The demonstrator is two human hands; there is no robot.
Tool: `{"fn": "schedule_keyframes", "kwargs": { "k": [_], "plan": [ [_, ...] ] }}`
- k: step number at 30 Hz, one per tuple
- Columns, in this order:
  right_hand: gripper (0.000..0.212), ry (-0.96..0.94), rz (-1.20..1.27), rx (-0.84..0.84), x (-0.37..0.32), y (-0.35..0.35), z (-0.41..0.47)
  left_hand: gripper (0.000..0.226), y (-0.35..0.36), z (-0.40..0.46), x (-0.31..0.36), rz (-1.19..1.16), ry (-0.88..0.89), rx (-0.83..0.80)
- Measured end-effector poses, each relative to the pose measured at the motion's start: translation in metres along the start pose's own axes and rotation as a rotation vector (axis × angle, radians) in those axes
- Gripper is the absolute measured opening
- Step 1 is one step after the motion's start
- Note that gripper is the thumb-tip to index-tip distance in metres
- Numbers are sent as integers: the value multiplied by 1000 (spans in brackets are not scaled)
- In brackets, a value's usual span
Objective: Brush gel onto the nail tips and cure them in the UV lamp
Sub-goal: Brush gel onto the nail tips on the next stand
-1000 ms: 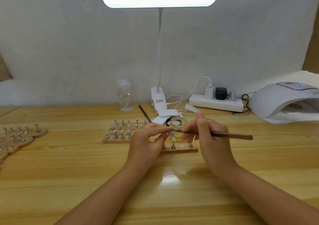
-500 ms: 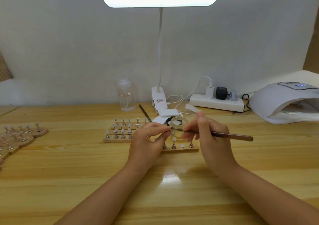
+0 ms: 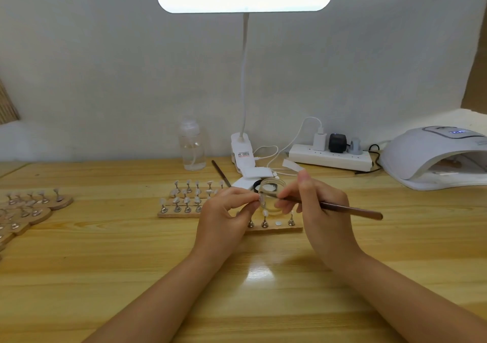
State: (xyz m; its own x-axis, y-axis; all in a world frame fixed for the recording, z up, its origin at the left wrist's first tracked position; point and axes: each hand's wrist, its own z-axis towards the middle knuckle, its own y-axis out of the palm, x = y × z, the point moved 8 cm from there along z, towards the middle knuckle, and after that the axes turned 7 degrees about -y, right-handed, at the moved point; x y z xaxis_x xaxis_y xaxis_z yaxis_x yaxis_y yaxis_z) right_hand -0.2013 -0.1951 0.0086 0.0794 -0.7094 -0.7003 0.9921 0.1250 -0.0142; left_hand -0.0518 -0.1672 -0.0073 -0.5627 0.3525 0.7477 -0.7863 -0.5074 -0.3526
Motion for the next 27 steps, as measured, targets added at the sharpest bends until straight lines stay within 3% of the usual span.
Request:
{"fn": "schedule_keyframes", "kwargs": {
  "k": [3,7,11,15,19,23,27],
  "plan": [
    [56,62,15,3,4,-1,-1,23,-1,0,2,-5,8,13],
    [47,-31,-1,1,-2,-1,0,24,-1,-1,0,-5,4,24],
    [54,58,23,-10,2,0,-1,28,-1,0,2,-6,7,27],
    [41,-74,-14,-14,-6,0,0,27,0,0,2,-9,2,19],
    [53,35,7,-11,2,0,-1,28,0,-1,2,0,-21,8],
    [38,-75,-47,-17,-5,0,1,23,0,-1,2,2,-36,-2],
    [45,-8,-27,-12,1,0,-1,23,1,-1,2,21,-51,-6]
  ]
}}
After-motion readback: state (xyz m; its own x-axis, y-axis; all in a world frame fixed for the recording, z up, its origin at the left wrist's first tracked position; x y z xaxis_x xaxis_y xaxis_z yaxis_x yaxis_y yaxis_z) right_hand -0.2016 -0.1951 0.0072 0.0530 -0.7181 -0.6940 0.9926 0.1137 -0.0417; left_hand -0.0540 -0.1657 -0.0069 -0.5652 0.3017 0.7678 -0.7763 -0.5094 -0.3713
